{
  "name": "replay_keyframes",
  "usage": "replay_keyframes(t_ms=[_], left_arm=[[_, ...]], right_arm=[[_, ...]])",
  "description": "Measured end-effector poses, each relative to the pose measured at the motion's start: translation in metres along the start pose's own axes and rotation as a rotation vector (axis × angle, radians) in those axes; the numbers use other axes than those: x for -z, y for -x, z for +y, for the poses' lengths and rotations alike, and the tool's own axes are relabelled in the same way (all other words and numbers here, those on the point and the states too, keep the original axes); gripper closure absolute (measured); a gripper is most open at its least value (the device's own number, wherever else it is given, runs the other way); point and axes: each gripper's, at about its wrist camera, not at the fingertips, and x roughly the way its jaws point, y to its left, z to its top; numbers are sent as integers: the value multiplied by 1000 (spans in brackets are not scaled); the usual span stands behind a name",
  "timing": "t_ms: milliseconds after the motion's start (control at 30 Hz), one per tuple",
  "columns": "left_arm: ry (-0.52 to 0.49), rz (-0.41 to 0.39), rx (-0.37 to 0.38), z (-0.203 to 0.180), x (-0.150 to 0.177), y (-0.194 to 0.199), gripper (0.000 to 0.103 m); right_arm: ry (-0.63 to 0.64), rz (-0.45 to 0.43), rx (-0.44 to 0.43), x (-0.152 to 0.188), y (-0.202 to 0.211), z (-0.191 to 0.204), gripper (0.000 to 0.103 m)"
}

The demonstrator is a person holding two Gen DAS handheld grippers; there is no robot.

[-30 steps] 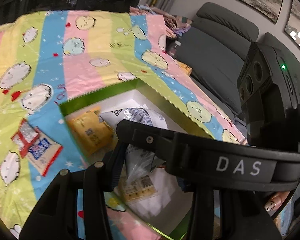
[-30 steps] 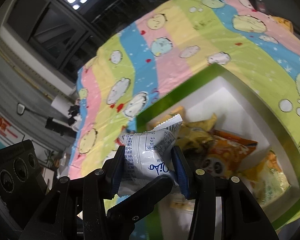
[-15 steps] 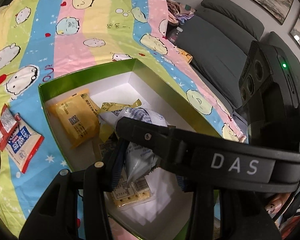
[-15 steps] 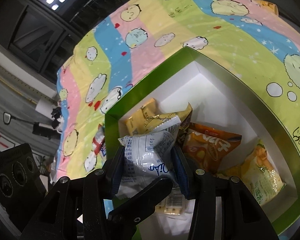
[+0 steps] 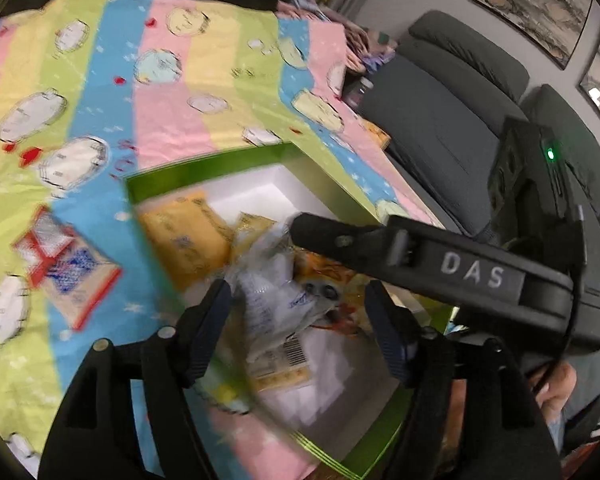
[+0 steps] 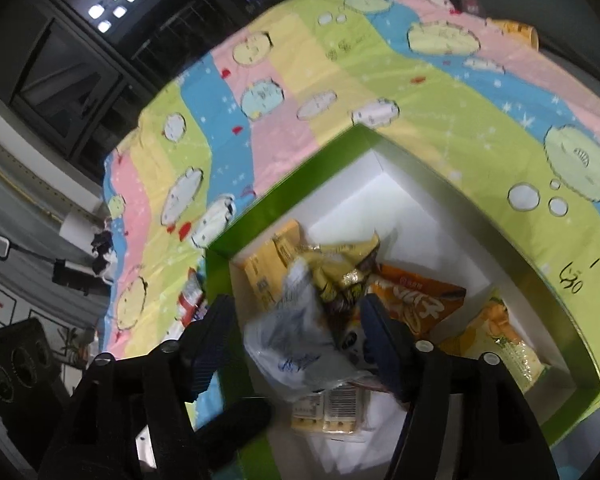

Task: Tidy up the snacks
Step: 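Lower the white bag into the box and open the right tool, then grasp the red snack pack with the right tool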

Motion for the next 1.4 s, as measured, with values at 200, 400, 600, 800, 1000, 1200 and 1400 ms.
replay_keyframes(t_ms=[200,400,600,800,1000,1200,1400], left_arm=[[40,-68,-88,14,-3,46,15],[65,-126,-143,32,9,83,4],[131,-141,-256,76,33,107,1],[245,-113,-369,143,60,113,1],[352,-90,-361,189,77,115,1],[416,-99,-357,206,82,121,1],[413,-103,-378,206,83,124,1]], right_arm=[[61,-125,36,6,35,28,21],[118,-171,3,11,45,50,17],[183,-114,-29,19,24,76,17],[293,-28,-69,36,-5,117,17],[406,164,-77,48,-65,162,17],[548,291,106,38,-145,200,17],[610,357,289,29,-209,205,17]])
